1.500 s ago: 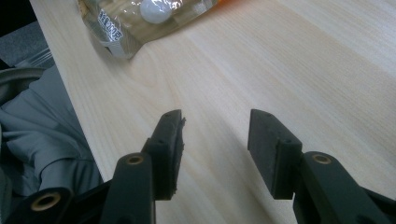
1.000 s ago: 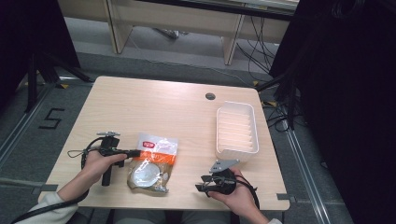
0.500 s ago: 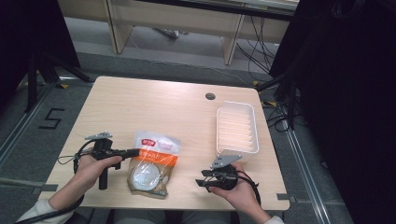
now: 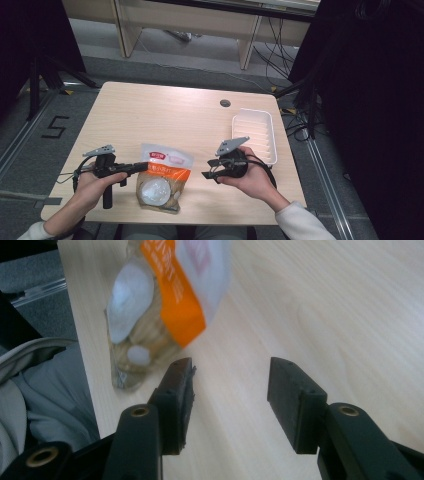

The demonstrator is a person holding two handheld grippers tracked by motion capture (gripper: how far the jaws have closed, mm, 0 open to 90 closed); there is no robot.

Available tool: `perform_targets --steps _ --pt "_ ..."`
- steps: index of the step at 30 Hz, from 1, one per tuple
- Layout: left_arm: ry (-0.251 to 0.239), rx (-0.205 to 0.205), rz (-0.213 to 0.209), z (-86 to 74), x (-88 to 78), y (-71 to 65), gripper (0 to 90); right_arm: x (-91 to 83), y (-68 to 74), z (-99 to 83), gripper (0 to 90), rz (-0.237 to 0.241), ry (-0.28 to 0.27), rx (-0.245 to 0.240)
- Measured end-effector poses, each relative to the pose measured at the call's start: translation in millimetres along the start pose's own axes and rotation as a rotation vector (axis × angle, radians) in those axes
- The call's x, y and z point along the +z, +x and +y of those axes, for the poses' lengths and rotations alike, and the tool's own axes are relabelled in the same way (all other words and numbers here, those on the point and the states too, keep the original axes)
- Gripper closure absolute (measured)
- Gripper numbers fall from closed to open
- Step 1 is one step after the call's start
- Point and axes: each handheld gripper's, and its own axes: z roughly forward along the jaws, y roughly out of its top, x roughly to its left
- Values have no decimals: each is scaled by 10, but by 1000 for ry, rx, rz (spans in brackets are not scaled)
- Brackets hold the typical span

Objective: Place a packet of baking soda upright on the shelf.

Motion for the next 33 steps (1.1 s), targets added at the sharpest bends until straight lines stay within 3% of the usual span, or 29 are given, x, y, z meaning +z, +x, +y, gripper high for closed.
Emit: perform_targets --steps 3,7,8,12,13,14,18,19,20,22,23,26,28,33 --pt "2 9 -5 1 -2 -18 897 33 -52 234 521 16 21 -16" --pt "1 13 -11 3 -1 -33 896 96 -52 368 519 47 35 -48" --pt "-3 19 -14 5 2 -41 897 162 -46 435 519 68 44 -81" --pt "-3 25 -14 8 3 -55 897 266 -33 496 538 90 77 -97" --pt "-3 28 -15 8 3 -57 897 292 -33 505 555 97 87 -100" --pt "-3 25 -18 7 5 -58 897 356 -34 517 636 102 105 -119" --pt "-3 35 -18 8 4 -66 897 418 -18 522 698 122 128 -132" --pt "-3 38 -18 9 5 -67 897 419 0 522 728 123 138 -115" --pt "-4 45 -21 11 4 -71 897 435 13 531 788 134 141 -132" --pt "-6 45 -26 11 6 -77 897 438 23 532 811 140 148 -125" --pt "-7 45 -20 10 7 -86 896 431 36 546 868 151 163 -132" --pt "-13 63 -36 12 13 -94 896 419 43 566 900 169 168 -148" --pt "-15 64 -38 9 18 -100 895 383 62 585 900 172 187 -131" --pt "-9 128 -40 3 53 -139 888 258 97 703 900 179 242 -119"
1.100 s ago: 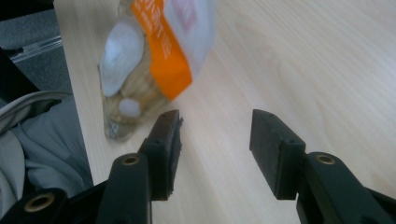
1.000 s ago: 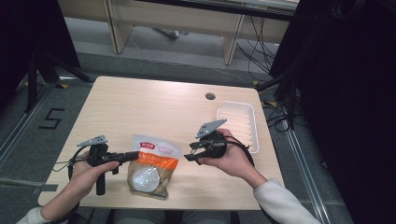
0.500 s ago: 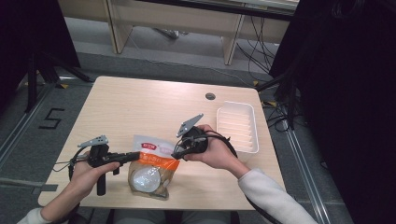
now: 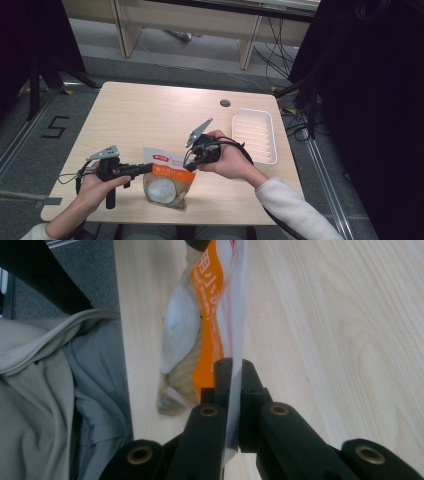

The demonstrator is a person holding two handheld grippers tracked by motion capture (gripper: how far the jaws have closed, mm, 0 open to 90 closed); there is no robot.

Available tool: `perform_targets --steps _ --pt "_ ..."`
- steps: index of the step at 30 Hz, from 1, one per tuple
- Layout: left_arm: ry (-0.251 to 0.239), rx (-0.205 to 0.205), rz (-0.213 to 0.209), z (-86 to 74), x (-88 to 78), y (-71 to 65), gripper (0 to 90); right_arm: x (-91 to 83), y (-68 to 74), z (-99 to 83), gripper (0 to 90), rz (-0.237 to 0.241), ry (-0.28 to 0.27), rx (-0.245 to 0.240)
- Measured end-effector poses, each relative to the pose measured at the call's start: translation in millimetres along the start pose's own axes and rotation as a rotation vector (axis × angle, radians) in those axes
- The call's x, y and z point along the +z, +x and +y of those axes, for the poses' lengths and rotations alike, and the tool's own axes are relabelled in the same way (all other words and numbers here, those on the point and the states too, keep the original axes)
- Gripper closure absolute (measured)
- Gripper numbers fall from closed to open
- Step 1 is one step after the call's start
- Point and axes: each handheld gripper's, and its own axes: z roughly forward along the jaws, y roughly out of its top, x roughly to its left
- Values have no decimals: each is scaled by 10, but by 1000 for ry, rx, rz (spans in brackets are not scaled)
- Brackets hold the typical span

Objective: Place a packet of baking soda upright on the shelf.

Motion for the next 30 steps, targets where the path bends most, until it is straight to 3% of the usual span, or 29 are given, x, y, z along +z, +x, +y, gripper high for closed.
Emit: perform_targets --steps 4,7,8,10,12,13,14,17,20,21,22,25,26,27,30 --pt "-5 23 -6 8 15 -31 836 -109 -12 76 900 -21 34 6" --pt "-12 42 28 13 13 -50 729 -154 1 113 900 -22 53 13" --pt "-5 77 46 15 0 -59 729 -184 2 138 900 -27 68 3" --pt "0 99 87 -9 -30 -99 633 -233 0 181 900 -26 81 -15" --pt "-4 127 97 -47 -76 -137 555 -274 0 205 900 -33 94 -17" --pt "-1 152 122 -84 -119 -180 462 -321 -18 232 900 -37 111 -32" --pt "-1 152 122 -84 -119 -180 429 -321 -18 232 900 -37 111 -32" --pt "16 176 155 -163 -188 -236 380 -383 -39 259 900 -46 133 -42" --pt "33 183 158 -214 -205 -263 343 -425 -60 289 900 -49 141 -45" --pt "36 188 152 -223 -202 -263 336 -442 -53 296 900 -55 156 -25" --pt "34 177 157 -230 -196 -268 332 -449 -76 308 900 -56 151 -52" --pt "39 180 158 -231 -184 -259 325 -474 -78 323 900 -60 158 -42" --pt "40 179 150 -236 -175 -251 324 -474 -99 328 900 -50 147 -71" --pt "43 177 152 -239 -172 -253 323 -510 -102 327 900 -59 164 -40" --pt "46 179 153 -242 -167 -255 320 -554 -134 324 900 -61 159 -39"
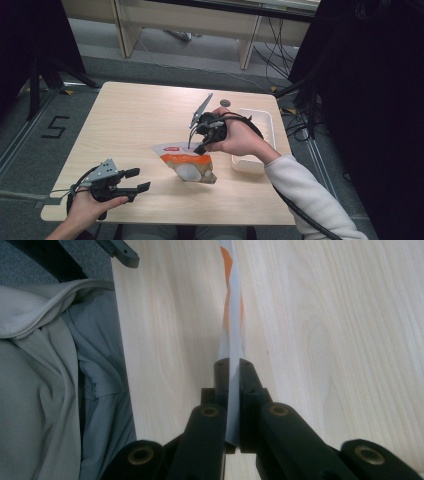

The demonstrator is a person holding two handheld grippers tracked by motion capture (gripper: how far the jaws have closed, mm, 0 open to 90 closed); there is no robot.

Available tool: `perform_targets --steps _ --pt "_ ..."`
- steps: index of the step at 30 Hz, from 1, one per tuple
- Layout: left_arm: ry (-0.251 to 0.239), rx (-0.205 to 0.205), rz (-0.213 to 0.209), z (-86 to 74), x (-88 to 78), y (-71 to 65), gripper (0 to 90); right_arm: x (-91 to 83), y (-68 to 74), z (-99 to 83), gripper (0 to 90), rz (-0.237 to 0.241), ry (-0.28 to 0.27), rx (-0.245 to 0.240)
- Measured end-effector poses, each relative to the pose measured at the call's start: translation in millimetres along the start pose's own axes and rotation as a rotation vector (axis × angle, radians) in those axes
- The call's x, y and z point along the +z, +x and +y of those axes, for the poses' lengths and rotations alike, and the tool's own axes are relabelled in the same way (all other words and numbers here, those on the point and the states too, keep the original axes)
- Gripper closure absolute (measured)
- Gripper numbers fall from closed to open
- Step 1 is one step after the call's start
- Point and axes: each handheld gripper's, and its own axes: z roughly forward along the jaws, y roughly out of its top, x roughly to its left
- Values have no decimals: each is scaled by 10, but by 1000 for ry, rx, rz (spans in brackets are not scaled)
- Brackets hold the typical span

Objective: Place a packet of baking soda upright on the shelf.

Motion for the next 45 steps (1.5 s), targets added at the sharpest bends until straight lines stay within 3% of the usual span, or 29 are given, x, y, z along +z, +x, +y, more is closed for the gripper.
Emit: perform_targets --steps 8,10,12,14,17,18,20,22,25,28,30,33,34,37,40,45 --pt "-7 -3 5 0 3 21 318 -102 -45 -24 900 -3 8 20" --pt "-7 20 -4 5 5 36 318 -107 -56 -23 900 -5 -3 4" --pt "-5 20 -4 4 5 37 318 -136 -82 -32 900 -8 15 -10" --pt "-5 20 -3 3 7 40 317 -153 -79 -28 900 4 6 7" --pt "-1 -7 10 -5 7 29 317 -200 -101 -36 900 -2 2 4" --pt "-1 -7 10 -6 8 30 317 -219 -117 -41 900 -11 6 -9" --pt "0 -6 7 -6 11 32 316 -252 -112 -45 900 -6 9 14" --pt "-4 -8 4 -8 17 34 316 -280 -134 -47 900 -5 0 -5" --pt "-6 -10 3 -7 19 34 314 -328 -141 -56 900 -13 7 15" --pt "-6 -12 3 -8 21 34 314 -358 -173 -62 900 -10 -1 -3" --pt "-6 -14 2 -8 21 33 314 -386 -178 -70 900 -17 13 24" --pt "-1 -13 9 -5 16 24 314 -430 -220 -85 900 -18 11 10" --pt "-5 -14 6 -6 21 26 314 -437 -245 -90 900 -22 5 -14" --pt "-6 -15 0 -8 25 31 314 -484 -274 -107 900 -29 1 -12" --pt "-6 -16 0 -8 25 32 314 -547 -282 -117 900 -33 -9 27" --pt "-5 -27 -1 -7 23 29 314 -592 -326 -117 900 -26 -18 15"
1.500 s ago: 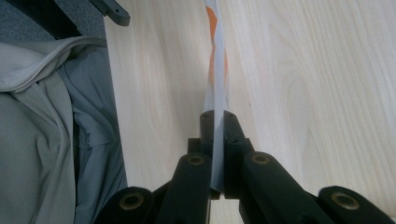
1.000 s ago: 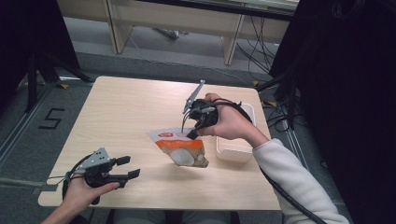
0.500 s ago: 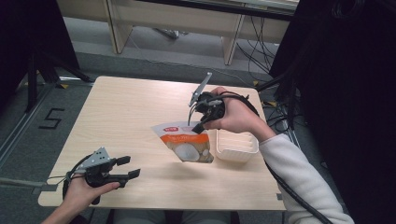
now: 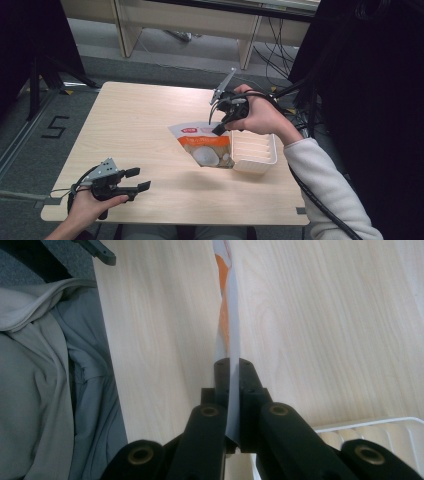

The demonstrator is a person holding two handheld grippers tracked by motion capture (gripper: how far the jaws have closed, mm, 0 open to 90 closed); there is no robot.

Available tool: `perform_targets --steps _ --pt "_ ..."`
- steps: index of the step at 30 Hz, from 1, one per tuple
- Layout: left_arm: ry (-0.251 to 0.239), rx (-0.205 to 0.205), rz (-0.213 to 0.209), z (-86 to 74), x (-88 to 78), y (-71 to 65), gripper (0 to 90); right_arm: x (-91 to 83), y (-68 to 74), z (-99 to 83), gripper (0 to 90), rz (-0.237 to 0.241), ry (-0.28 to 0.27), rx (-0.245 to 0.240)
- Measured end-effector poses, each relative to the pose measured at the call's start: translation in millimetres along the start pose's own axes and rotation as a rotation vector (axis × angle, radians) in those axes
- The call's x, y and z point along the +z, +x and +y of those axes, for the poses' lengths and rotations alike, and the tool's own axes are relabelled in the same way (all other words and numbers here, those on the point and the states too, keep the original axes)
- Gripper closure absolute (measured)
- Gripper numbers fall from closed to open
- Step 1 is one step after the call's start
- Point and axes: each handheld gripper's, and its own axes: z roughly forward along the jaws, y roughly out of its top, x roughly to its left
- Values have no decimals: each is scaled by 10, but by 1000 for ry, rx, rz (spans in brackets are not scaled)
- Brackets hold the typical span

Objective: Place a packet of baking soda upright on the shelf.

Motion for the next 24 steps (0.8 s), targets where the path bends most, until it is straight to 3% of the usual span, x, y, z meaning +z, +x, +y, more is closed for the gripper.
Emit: perform_targets --steps 15,16,18,24 --pt "-3 -8 1 2 -7 5 314 -158 -114 -1 900 -17 -18 30" --pt "-4 11 -7 6 -6 18 314 -186 -124 0 900 -21 -16 41" --pt "-5 -11 0 2 -4 7 314 -209 -140 -2 900 -24 -25 33" --pt "-5 -13 1 2 -5 9 314 -259 -152 -1 900 -28 -27 39"
